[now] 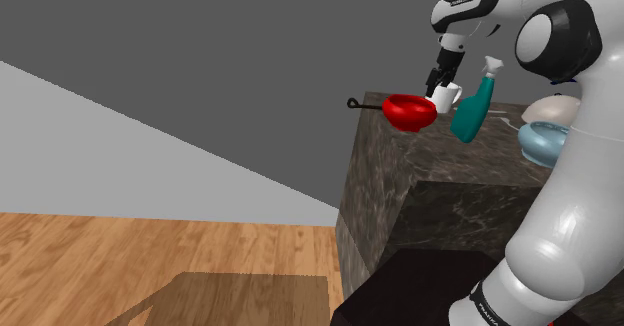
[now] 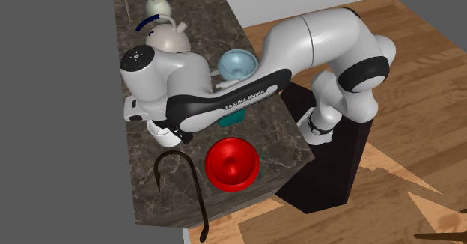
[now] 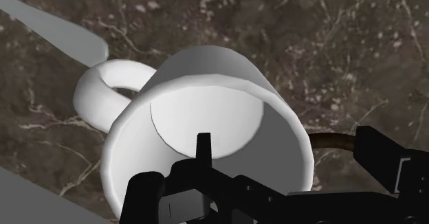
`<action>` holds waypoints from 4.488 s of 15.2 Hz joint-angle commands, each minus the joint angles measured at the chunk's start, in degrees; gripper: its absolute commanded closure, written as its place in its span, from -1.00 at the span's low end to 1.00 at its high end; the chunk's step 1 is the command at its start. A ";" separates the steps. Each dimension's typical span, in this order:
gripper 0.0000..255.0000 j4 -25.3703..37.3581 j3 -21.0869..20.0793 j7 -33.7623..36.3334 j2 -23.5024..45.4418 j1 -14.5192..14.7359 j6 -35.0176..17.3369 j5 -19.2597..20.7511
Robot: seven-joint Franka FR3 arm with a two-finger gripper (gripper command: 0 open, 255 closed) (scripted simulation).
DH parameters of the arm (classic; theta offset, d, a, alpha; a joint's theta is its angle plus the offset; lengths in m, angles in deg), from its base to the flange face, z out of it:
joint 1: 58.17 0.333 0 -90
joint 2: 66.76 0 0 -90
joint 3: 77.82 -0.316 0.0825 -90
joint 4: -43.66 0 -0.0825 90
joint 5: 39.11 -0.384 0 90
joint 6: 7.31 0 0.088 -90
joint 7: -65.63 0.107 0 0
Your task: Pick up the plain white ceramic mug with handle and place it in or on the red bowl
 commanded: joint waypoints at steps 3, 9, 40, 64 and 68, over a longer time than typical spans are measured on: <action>-1.00 -0.18 0.00 0.00 -0.03 0.02 -0.18 0.01; 1.00 -0.17 0.00 0.00 -0.03 0.02 -0.16 0.01; 1.00 26.90 0.53 -0.44 5.57 -4.22 21.89 -2.96; 1.00 2.70 -9.76 24.11 -22.78 13.62 22.53 11.51; 1.00 -2.10 -12.18 27.72 -26.13 14.67 21.03 12.35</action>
